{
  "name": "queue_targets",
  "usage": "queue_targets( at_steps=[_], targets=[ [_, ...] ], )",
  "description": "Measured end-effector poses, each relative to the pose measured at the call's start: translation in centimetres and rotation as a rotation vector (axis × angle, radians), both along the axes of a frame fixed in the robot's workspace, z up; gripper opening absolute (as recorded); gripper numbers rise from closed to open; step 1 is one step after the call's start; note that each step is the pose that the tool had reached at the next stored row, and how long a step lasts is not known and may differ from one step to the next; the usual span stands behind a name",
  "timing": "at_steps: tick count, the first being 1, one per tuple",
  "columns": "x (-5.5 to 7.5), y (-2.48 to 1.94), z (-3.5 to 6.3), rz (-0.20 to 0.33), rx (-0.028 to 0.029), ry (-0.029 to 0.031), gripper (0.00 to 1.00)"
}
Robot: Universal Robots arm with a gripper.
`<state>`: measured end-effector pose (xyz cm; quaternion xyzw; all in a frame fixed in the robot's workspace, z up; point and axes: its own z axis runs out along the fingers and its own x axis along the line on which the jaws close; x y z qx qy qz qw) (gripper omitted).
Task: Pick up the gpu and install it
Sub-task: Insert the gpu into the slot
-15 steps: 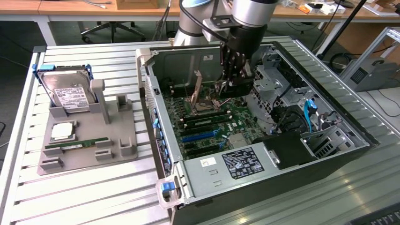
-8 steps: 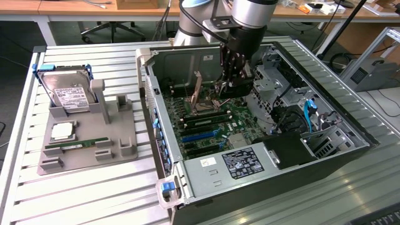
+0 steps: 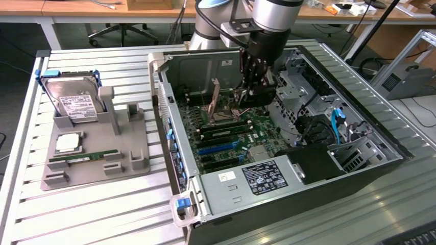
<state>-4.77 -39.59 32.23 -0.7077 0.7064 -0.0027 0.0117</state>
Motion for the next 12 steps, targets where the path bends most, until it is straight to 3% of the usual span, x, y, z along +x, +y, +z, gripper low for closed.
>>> queue_targets(
  at_steps=[12],
  targets=[
    [0.0,-0.08,-0.29,0.0,0.0,0.0,0.27]
  ],
)
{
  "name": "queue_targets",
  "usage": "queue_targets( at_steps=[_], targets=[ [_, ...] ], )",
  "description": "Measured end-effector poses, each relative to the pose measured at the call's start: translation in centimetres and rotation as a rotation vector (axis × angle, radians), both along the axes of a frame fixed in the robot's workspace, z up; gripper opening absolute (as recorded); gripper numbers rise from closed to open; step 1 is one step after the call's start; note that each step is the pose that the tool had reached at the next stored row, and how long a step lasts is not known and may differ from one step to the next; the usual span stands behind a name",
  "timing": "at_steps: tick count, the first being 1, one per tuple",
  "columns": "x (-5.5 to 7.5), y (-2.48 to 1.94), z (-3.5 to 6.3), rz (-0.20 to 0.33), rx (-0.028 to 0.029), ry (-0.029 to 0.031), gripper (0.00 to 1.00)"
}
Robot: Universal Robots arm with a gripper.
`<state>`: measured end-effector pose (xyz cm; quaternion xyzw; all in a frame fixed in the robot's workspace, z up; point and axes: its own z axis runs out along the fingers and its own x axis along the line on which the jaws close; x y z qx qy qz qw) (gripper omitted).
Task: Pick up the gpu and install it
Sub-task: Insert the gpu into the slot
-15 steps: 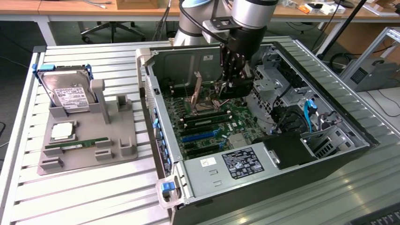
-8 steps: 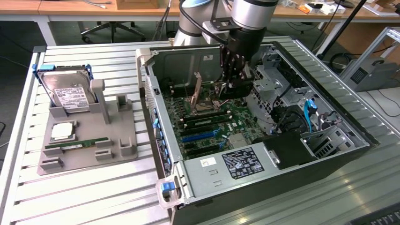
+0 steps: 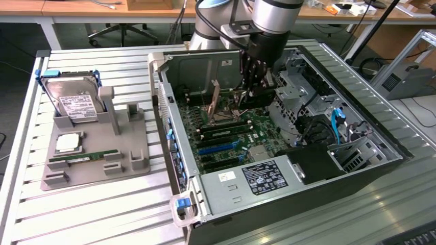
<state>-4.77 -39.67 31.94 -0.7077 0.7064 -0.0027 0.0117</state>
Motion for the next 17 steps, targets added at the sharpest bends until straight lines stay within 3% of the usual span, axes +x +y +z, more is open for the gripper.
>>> queue_targets(
  at_steps=[17],
  targets=[
    [0.0,-0.09,-0.35,0.0,0.0001,0.0,0.27]
  ],
)
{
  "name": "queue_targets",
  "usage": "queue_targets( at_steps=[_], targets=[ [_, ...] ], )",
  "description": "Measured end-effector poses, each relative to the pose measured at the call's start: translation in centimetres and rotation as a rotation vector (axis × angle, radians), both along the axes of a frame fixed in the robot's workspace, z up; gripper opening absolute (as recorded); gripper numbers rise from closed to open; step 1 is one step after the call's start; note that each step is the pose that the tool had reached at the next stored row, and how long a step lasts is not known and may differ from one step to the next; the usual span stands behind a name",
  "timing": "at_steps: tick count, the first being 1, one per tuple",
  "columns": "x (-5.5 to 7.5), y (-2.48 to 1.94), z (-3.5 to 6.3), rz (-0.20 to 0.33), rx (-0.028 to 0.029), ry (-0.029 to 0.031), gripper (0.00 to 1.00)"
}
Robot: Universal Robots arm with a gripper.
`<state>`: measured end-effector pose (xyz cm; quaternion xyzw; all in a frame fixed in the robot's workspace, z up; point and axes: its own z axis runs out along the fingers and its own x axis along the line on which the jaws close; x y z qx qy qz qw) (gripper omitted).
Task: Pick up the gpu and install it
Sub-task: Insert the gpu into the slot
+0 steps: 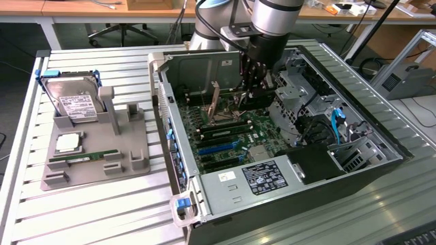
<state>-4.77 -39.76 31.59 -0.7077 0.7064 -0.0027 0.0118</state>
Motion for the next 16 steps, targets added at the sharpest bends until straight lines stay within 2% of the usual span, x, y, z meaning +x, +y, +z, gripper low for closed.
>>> queue_targets(
  at_steps=[16],
  targets=[
    [0.0,-0.08,-0.33,0.0,-0.0001,0.0,0.27]
  ],
)
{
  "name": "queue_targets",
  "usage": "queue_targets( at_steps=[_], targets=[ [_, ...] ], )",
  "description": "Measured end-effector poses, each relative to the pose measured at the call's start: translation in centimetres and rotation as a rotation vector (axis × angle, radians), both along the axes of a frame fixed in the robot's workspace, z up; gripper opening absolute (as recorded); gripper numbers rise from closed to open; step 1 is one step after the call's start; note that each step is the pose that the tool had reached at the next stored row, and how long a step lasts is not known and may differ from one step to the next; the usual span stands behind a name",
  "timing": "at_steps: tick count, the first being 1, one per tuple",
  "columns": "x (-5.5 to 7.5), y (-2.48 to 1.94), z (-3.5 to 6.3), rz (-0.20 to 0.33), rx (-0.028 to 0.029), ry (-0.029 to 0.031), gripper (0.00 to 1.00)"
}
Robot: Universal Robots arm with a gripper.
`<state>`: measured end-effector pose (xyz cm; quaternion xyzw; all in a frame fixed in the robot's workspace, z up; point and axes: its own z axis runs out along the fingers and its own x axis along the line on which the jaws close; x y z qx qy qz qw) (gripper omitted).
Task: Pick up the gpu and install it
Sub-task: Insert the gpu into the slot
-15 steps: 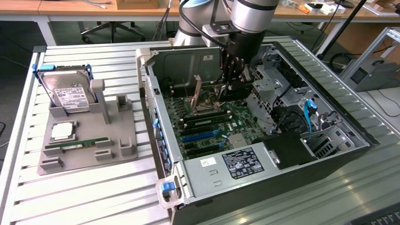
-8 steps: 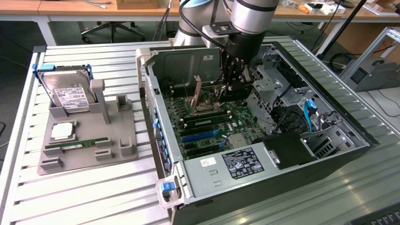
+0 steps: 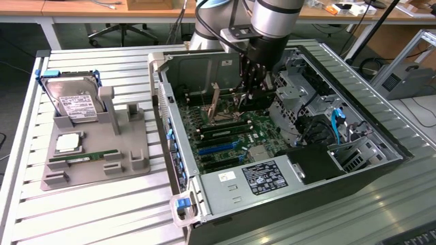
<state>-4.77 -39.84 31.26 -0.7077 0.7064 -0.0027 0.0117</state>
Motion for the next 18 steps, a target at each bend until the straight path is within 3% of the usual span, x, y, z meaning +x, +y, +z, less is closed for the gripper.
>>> queue_targets(
  at_steps=[18],
  targets=[
    [0.0,-0.08,-0.38,0.0,0.0,0.0,0.27]
  ],
)
